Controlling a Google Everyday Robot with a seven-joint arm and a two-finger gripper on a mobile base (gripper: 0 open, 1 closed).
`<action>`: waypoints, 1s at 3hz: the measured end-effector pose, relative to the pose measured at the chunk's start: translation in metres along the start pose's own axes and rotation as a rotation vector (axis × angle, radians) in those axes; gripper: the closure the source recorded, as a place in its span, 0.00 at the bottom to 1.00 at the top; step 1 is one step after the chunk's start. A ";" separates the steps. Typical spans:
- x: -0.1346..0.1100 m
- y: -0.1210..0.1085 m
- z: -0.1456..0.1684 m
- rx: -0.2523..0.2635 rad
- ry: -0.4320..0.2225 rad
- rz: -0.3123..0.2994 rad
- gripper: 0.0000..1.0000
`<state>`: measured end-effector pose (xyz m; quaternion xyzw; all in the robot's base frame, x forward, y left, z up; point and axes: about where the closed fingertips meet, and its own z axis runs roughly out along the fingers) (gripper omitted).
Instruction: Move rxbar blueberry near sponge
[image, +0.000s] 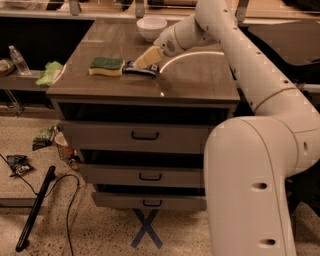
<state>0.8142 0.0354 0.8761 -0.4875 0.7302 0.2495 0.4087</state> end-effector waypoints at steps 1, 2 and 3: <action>-0.021 -0.015 -0.061 0.078 -0.105 0.002 0.00; -0.028 -0.035 -0.159 0.230 -0.203 -0.008 0.00; -0.015 -0.046 -0.188 0.283 -0.211 0.009 0.00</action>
Offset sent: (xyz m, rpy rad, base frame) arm -0.0660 -0.2641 0.1967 0.2161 -0.4060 -0.4072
